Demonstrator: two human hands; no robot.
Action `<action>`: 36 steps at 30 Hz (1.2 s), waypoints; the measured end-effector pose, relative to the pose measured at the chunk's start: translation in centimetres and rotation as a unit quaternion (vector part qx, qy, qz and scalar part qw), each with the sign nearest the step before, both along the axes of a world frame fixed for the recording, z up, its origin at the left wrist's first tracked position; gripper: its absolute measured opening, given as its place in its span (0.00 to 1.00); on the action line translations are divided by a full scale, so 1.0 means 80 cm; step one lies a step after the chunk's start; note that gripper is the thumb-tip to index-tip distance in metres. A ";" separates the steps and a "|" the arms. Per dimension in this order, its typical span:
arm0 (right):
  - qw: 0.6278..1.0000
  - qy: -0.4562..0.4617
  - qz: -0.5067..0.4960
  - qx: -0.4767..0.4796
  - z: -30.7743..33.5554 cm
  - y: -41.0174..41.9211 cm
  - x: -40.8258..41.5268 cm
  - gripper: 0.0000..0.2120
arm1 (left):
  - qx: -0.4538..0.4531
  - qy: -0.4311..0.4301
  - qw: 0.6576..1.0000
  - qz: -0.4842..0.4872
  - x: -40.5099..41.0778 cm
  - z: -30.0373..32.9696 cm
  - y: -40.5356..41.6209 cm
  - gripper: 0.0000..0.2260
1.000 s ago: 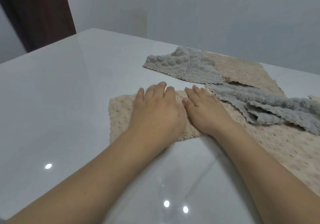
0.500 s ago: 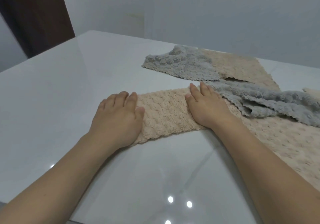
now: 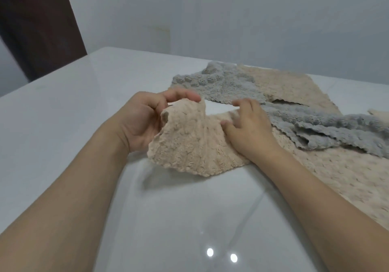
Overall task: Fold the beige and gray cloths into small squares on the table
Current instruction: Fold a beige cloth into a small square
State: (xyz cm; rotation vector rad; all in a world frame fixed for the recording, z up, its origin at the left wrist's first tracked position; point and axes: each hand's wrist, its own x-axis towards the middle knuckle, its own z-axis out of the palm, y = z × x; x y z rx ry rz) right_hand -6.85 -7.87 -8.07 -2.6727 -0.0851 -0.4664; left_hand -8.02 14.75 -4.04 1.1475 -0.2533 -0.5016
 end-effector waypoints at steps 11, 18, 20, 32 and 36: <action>0.992 -0.004 -0.127 -0.001 0.008 -0.021 0.007 0.07 | 0.203 -0.185 0.959 0.064 -0.001 -0.015 0.005 0.21; 0.971 0.117 -0.133 -0.163 0.025 -0.028 0.001 0.18 | 0.289 -0.286 0.896 0.177 0.010 -0.012 0.006 0.09; 0.985 0.105 -0.066 -0.121 0.027 -0.026 -0.003 0.15 | 0.222 -0.260 0.925 0.166 0.013 -0.007 0.008 0.07; 0.929 0.151 0.235 0.243 0.021 -0.032 0.004 0.08 | 0.263 -0.217 0.938 0.071 -0.010 -0.003 -0.006 0.10; 0.914 0.174 0.226 0.289 0.020 -0.039 0.008 0.08 | 0.363 -0.258 0.887 0.124 0.001 -0.022 -0.015 0.15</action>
